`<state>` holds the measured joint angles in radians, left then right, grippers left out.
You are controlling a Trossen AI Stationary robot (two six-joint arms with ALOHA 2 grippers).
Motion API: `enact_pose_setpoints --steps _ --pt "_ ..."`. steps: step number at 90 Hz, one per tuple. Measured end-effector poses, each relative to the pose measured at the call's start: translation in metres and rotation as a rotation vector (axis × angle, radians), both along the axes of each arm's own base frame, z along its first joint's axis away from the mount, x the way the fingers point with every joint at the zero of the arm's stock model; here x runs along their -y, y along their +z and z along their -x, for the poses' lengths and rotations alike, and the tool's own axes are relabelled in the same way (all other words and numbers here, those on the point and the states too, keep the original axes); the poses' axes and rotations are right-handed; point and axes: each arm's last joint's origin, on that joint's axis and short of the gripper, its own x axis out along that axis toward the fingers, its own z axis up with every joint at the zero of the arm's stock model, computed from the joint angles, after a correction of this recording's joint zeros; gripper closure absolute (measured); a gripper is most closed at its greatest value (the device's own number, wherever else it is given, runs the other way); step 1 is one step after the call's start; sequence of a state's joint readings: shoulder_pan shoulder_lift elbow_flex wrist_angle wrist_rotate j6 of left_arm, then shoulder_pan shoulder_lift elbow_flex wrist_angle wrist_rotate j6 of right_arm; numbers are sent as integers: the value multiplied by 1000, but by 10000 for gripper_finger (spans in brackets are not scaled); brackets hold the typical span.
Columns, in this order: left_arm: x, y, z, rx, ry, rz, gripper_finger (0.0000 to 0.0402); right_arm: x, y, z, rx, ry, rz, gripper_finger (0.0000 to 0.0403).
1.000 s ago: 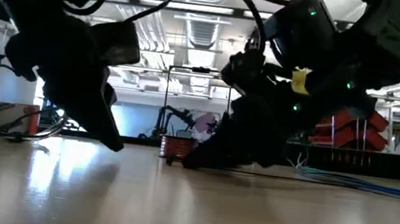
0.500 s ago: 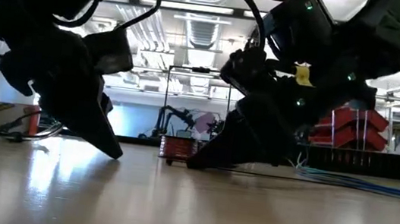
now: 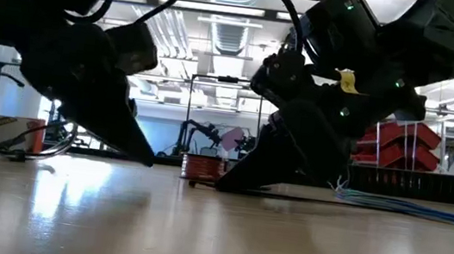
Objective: Ziptie cables
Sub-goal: Wrap the black zip tie on the cables
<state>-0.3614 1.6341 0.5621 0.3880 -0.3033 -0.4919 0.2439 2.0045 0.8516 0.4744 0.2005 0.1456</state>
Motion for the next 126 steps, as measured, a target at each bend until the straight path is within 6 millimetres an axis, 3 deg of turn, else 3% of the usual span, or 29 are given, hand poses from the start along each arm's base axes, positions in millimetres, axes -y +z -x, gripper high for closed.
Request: enact_pose_setpoints --steps 24,53,92,126 --pt "0 3 -2 44 6 -27 291 -2 16 4 1 32 65 403" --pt "-2 6 -7 106 26 -78 300 -4 20 4 29 18 89 403" --pt "3 -20 -21 206 85 58 284 -29 26 11 110 -96 285 403" --pt "2 -37 -33 483 224 152 301 -41 27 19 188 -252 380 403"
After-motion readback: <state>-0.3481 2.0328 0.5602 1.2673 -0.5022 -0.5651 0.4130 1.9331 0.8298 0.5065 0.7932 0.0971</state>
